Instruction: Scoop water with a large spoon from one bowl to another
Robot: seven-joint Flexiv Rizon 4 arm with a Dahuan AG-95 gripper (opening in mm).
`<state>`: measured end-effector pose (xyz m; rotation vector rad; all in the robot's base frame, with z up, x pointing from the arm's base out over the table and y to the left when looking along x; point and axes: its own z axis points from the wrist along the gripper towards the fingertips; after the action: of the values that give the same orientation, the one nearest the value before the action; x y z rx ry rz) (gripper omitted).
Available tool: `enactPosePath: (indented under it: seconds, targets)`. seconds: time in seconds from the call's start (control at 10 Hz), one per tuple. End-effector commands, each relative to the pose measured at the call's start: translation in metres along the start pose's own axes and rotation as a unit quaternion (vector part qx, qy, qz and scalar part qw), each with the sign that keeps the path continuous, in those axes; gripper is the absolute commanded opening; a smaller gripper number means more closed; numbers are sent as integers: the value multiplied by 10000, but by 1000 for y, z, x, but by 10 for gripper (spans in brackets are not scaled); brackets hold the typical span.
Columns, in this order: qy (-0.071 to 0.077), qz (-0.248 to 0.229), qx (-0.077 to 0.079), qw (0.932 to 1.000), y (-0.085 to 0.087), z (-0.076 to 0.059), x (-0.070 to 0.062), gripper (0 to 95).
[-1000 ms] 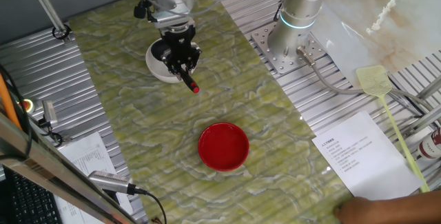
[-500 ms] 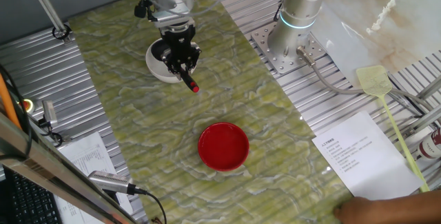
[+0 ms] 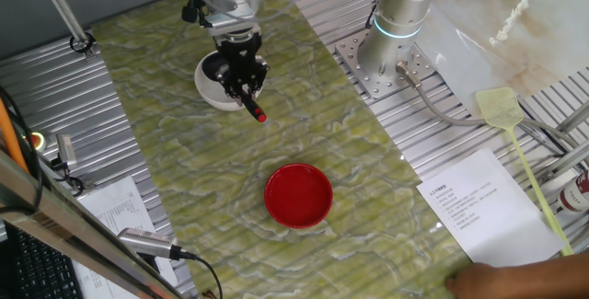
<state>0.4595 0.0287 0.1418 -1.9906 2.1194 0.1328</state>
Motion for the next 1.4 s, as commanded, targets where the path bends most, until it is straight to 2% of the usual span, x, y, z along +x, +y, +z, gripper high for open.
enactPosePath:
  seconds: [0.1,1.4]
  targets:
    - [15,17,4,10000,0,1,0,0]
    - [11,46,25,10000,-1,1,1,0]
